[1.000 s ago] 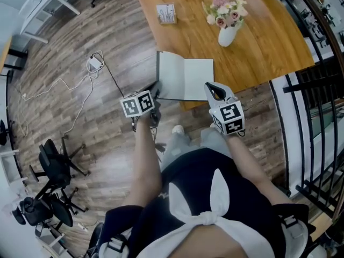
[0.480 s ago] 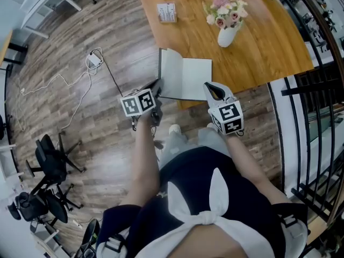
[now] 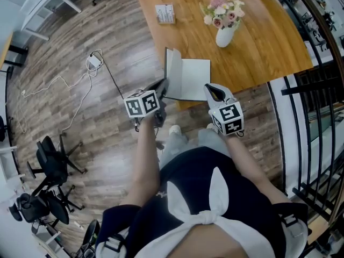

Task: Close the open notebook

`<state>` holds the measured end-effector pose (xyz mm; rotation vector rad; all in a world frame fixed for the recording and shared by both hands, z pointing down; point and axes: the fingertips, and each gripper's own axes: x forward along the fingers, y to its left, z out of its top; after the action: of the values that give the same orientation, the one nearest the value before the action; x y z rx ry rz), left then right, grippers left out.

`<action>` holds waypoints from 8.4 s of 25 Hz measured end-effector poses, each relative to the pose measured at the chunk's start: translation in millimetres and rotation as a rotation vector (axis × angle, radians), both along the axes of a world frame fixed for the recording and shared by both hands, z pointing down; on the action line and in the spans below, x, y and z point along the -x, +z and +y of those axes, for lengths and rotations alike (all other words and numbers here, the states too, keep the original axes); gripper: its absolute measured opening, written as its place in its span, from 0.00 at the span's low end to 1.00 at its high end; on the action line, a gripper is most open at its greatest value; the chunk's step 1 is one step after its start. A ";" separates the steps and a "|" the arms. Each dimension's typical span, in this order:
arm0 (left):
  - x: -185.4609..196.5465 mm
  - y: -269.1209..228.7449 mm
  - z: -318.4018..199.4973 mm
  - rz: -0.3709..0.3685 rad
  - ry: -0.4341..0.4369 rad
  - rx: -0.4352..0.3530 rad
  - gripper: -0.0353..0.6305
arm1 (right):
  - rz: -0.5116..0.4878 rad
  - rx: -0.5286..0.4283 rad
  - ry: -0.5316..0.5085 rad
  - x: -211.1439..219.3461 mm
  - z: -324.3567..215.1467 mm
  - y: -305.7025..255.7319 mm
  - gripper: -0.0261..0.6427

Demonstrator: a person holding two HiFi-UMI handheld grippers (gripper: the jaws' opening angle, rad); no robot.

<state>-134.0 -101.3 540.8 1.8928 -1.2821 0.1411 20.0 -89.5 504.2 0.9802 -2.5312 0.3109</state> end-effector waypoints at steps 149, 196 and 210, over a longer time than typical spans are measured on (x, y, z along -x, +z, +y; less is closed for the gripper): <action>-165.2 62.0 -16.3 -0.043 0.218 0.102 0.11 | 0.021 0.065 0.049 -87.1 -23.3 29.4 0.04; -206.1 121.4 -24.6 -0.323 0.135 0.141 0.14 | 0.032 0.111 -0.075 -126.3 -20.5 53.5 0.04; -217.7 126.0 -20.3 -0.314 0.195 0.139 0.28 | 0.021 0.086 -0.087 -118.9 -14.6 42.0 0.04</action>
<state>83.8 -121.6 666.8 1.9228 -1.2495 0.6344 138.9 -104.1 546.3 0.8338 -2.5104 0.3785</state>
